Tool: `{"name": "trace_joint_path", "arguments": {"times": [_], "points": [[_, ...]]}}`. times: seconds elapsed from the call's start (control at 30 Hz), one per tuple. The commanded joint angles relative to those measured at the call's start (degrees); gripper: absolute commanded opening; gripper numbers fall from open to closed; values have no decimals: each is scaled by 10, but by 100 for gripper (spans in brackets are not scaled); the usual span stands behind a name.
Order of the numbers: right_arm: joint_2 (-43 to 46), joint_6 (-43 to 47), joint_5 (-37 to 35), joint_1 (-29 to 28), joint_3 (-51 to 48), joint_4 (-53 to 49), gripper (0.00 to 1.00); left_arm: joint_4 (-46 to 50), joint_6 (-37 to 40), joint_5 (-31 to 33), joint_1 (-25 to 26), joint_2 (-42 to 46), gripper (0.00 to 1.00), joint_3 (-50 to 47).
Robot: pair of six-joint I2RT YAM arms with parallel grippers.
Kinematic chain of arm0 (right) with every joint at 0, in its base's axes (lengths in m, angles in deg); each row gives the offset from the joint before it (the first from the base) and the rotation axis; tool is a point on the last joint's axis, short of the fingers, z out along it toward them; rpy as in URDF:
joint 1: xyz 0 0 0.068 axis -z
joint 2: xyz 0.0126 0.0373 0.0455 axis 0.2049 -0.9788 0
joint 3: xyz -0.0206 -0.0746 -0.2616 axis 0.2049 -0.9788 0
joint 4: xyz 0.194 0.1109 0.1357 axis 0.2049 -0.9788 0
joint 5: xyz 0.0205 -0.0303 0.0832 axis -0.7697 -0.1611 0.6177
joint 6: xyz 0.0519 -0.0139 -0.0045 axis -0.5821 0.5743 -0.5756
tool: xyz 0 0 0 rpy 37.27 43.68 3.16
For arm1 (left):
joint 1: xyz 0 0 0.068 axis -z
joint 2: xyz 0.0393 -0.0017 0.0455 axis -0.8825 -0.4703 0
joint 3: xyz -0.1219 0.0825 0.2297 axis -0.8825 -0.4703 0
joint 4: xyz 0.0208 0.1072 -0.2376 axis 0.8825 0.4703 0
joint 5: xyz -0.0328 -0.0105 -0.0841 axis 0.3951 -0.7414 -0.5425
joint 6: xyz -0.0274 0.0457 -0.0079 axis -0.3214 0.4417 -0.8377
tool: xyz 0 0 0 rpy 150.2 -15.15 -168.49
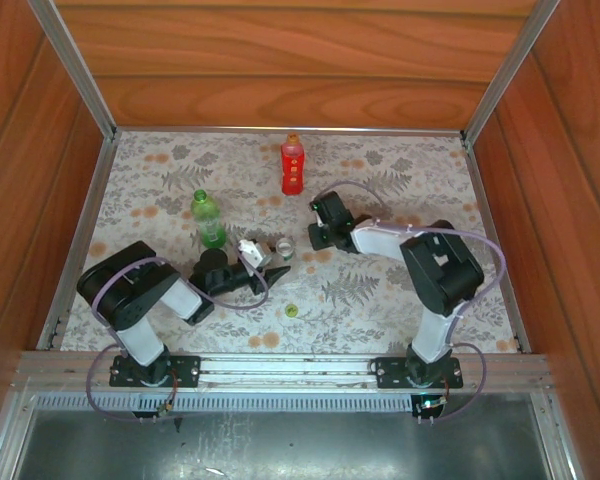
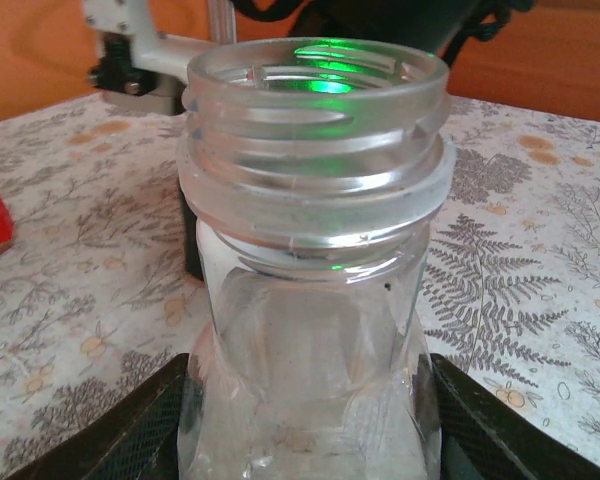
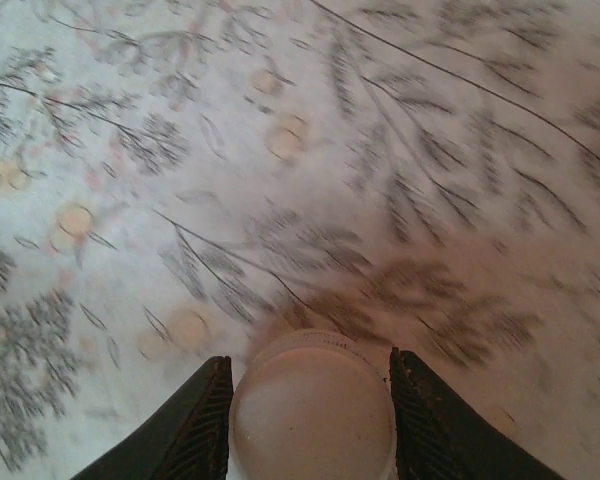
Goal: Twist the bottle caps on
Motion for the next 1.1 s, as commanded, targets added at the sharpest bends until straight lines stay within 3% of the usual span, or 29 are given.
{"name": "trace_joint_path", "arguments": {"times": [0.0, 0.2, 0.47, 1.07], "points": [[48, -36, -28, 12, -50, -11, 41, -2, 15, -37, 8, -23, 56, 25], [106, -85, -43, 21, -123, -15, 43, -3, 24, -61, 17, -57, 56, 53], [122, -84, -43, 22, -126, -27, 54, -2, 31, -60, 17, -60, 56, 52], [115, -86, -25, 22, -131, -41, 50, -2, 31, -58, 17, -61, 56, 51]]}}
